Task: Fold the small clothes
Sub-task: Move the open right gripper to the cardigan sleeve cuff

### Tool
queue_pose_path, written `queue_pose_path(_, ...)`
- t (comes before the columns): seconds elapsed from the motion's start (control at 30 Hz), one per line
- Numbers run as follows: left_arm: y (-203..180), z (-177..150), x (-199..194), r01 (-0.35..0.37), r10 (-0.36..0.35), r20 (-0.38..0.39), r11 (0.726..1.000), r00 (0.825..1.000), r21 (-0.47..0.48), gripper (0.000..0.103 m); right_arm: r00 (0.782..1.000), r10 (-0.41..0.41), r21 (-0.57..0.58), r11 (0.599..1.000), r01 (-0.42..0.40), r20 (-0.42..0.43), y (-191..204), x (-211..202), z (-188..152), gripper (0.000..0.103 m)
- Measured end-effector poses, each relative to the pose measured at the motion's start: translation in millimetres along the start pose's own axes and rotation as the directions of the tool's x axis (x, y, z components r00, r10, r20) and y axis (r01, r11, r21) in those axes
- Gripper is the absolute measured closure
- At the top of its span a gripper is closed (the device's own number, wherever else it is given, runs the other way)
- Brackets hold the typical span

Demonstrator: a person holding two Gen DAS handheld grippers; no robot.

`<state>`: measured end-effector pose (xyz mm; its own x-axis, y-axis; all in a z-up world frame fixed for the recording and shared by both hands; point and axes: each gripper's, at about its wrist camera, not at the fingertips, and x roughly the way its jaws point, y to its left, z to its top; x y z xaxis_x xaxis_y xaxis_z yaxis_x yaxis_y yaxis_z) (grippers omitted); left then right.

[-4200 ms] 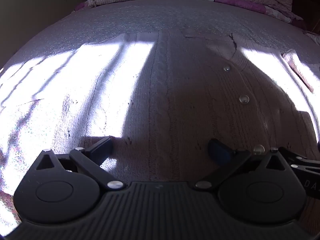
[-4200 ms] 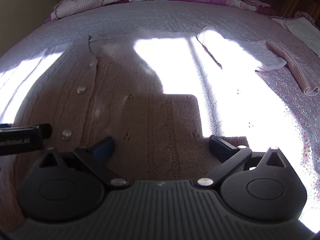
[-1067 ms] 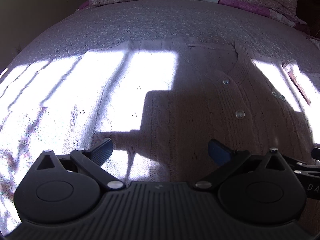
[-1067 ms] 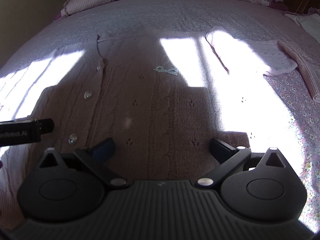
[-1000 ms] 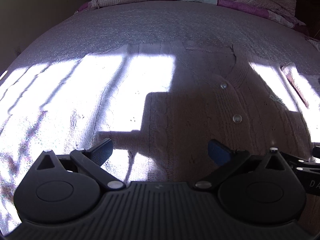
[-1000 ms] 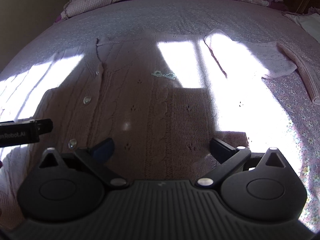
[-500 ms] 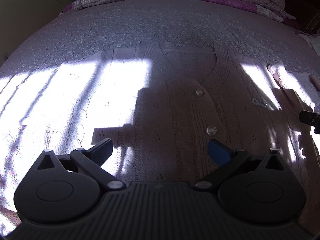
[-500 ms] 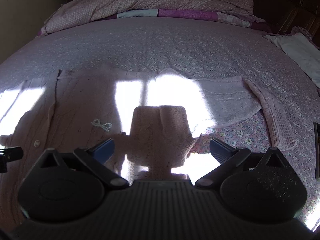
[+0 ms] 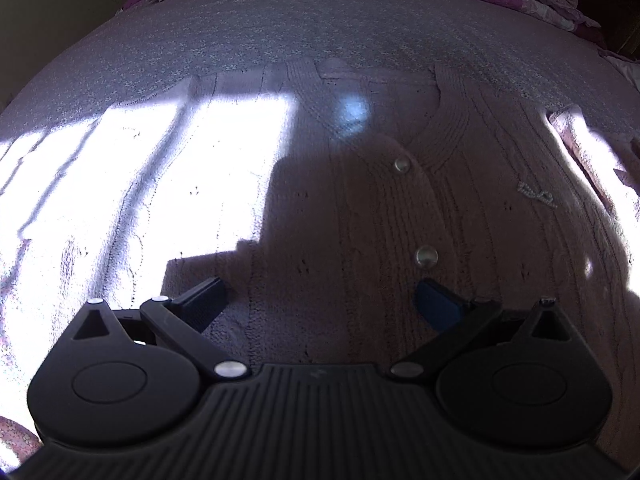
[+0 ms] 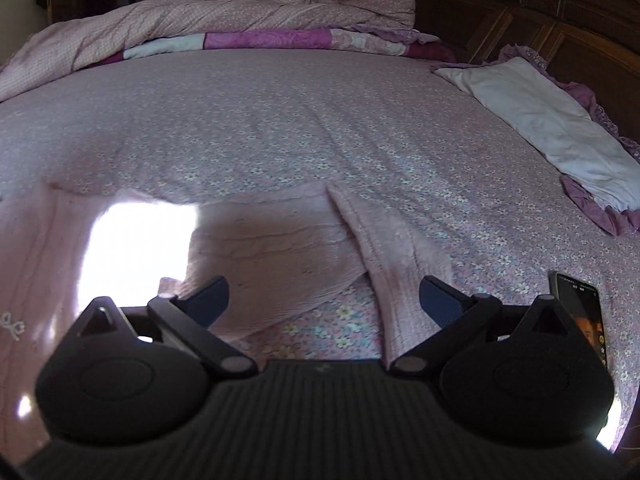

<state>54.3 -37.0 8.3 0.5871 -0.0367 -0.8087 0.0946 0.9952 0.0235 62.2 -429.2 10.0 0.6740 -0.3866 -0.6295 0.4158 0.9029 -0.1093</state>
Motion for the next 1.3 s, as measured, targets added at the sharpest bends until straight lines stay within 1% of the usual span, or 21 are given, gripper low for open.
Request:
queue_pose_path(0.03,0.9,-0.8,-1.0,0.000,0.000,0.002,1.000,1.000,-0.002,0.000,1.000,-0.011,0.008,1.000,0.011,0.006,-5.6,2.5,0.4,0.001)
queue_pose_path(0.07,1.1,-1.6,-0.6,-0.001,0.001,0.004,1.000,1.000,-0.002,0.000,1.000,-0.017,0.018,1.000,0.017,0.007,-11.3,6.1,1.6,0.005)
queue_pose_path(0.13,0.6,-3.2,-0.4,-0.006,0.006,0.009,1.000,1.000,0.000,0.000,1.000,-0.029,0.041,0.999,0.029,0.003,-19.7,14.8,3.3,0.007)
queue_pose_path(0.17,0.3,-3.9,-0.2,-0.008,0.008,0.011,1.000,1.000,0.004,0.000,0.999,-0.033,0.047,0.998,0.033,-0.003,-21.8,19.5,4.6,0.015)
queue_pose_path(0.2,-0.4,-4.6,0.0,-0.011,0.011,0.014,1.000,1.000,0.007,0.000,0.999,-0.037,0.050,0.998,0.037,-0.015,-23.3,23.8,5.0,0.021)
queue_pose_path(0.23,-0.5,-5.4,0.1,-0.013,0.012,0.016,1.000,1.000,0.009,0.000,0.999,-0.039,0.054,0.998,0.040,-0.030,-24.7,28.1,4.9,0.029)
queue_pose_path(0.33,-1.9,-6.6,1.7,-0.014,0.013,0.021,1.000,1.000,0.011,0.000,0.998,-0.018,0.077,0.997,0.023,-0.067,-26.9,39.7,2.4,0.041)
queue_pose_path(0.37,-1.7,-6.8,1.5,-0.013,0.013,0.022,1.000,1.000,0.011,0.000,0.998,-0.007,0.089,0.996,0.013,-0.066,-28.2,42.0,0.9,0.043)
queue_pose_path(0.5,-3.8,-7.7,-0.1,-0.019,0.018,0.033,1.000,0.999,0.018,0.000,0.998,0.001,0.100,0.995,0.005,-0.062,-28.4,47.5,-2.5,0.041)
queue_pose_path(0.53,-4.6,-7.8,-0.5,-0.020,0.019,0.036,1.000,0.999,0.019,0.000,0.998,0.009,0.101,0.995,-0.003,-0.059,-28.4,47.3,-2.2,0.046)
queue_pose_path(0.57,-4.5,-8.1,-0.6,-0.019,0.019,0.037,1.000,0.999,0.019,0.000,0.998,0.022,0.107,0.994,-0.015,-0.058,-28.3,46.4,-1.3,0.057)
queue_pose_path(0.6,-3.4,-8.4,-0.4,-0.017,0.016,0.037,1.000,0.999,0.018,0.000,0.998,0.024,0.113,0.993,-0.017,-0.057,-28.5,44.9,0.0,0.064)
queue_pose_path(0.63,-3.6,-8.9,-0.5,-0.015,0.014,0.037,1.000,0.999,0.019,0.000,0.998,0.022,0.123,0.992,-0.016,-0.052,-28.4,42.0,1.7,0.077)
queue_pose_path(0.67,-3.6,-9.0,-0.8,-0.014,0.013,0.037,1.000,0.999,0.022,0.000,0.999,0.017,0.134,0.991,-0.010,-0.048,-28.0,38.8,3.0,0.084)
queue_pose_path(0.73,-4.3,-9.7,-0.6,-0.015,0.014,0.037,1.000,0.999,0.027,0.000,0.999,0.012,0.144,0.990,-0.007,-0.032,-26.7,30.4,4.4,0.094)
queue_pose_path(0.83,-3.0,-10.0,-3.6,-0.009,0.008,0.036,1.000,0.999,0.023,0.000,0.999,0.038,0.162,0.986,-0.039,0.011,-27.7,9.9,7.9,0.096)
queue_pose_path(0.87,-2.0,-10.3,-5.1,-0.009,0.008,0.039,1.000,0.999,0.020,0.000,0.998,0.054,0.168,0.984,-0.058,0.033,-28.6,-0.3,10.0,0.098)
queue_pose_path(0.97,0.3,-12.2,-10.4,-0.017,0.016,0.057,1.000,0.998,0.019,0.000,0.991,0.079,0.164,0.982,-0.096,0.108,-29.9,-32.0,18.3,0.098)
queue_pose_path(1.1,3.7,-12.7,-18.1,-0.033,0.032,0.077,0.999,0.997,0.019,0.000,0.969,0.164,0.171,0.966,-0.196,0.183,-32.4,-71.4,33.0,0.098)
queue_pose_path(1.23,13.1,-12.0,-27.1,-0.032,0.032,0.089,0.999,0.995,-0.002,0.000,0.937,0.278,0.202,0.926,-0.320,0.213,-33.6,-98.7,48.7,0.099)
queue_pose_path(1.3,18.6,-11.6,-30.3,-0.037,0.038,0.092,0.999,0.995,-0.012,0.000,0.929,0.294,0.194,0.921,-0.338,0.225,-30.7,-106.6,54.8,0.099)
